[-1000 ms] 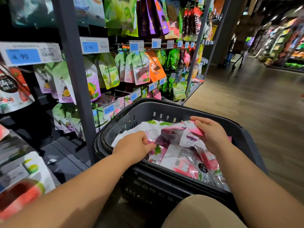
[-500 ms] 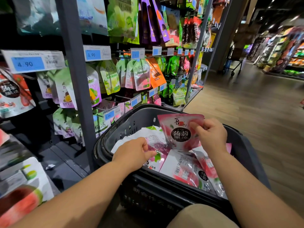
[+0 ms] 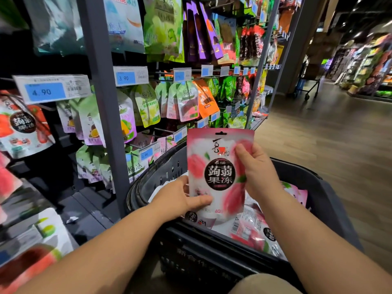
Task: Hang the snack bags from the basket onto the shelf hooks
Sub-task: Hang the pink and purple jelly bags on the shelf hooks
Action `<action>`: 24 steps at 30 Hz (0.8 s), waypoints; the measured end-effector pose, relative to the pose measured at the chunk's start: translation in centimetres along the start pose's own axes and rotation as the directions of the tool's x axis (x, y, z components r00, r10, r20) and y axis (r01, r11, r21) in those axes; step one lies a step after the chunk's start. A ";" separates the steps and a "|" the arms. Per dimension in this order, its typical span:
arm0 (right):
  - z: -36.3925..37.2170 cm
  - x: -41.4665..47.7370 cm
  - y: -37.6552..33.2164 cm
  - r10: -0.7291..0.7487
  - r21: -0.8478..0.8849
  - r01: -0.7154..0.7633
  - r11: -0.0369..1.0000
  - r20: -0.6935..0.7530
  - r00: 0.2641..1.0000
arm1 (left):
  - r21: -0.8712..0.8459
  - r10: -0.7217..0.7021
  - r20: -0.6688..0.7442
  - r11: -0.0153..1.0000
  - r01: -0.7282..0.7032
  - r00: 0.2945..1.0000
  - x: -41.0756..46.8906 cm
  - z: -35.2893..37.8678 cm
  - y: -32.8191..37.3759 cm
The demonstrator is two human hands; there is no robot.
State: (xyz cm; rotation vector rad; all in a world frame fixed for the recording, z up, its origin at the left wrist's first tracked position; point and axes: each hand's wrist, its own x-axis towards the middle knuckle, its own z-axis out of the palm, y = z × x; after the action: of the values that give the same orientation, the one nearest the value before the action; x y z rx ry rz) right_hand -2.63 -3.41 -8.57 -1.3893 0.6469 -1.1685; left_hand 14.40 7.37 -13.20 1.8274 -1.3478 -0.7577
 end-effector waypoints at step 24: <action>-12.8 -0.2 0.9 0.588 -0.912 -0.396 -0.103 -0.377 0.716 | -0.460 -0.018 -0.046 0.888 -0.005 0.999 0.6 -0.3 -0.5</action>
State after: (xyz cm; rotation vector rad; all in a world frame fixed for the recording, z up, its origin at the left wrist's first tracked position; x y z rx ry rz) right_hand -14.07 -8.48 -11.33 -1.9445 1.8996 0.2820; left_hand 15.03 6.90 -13.47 1.4596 -1.0194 -0.9383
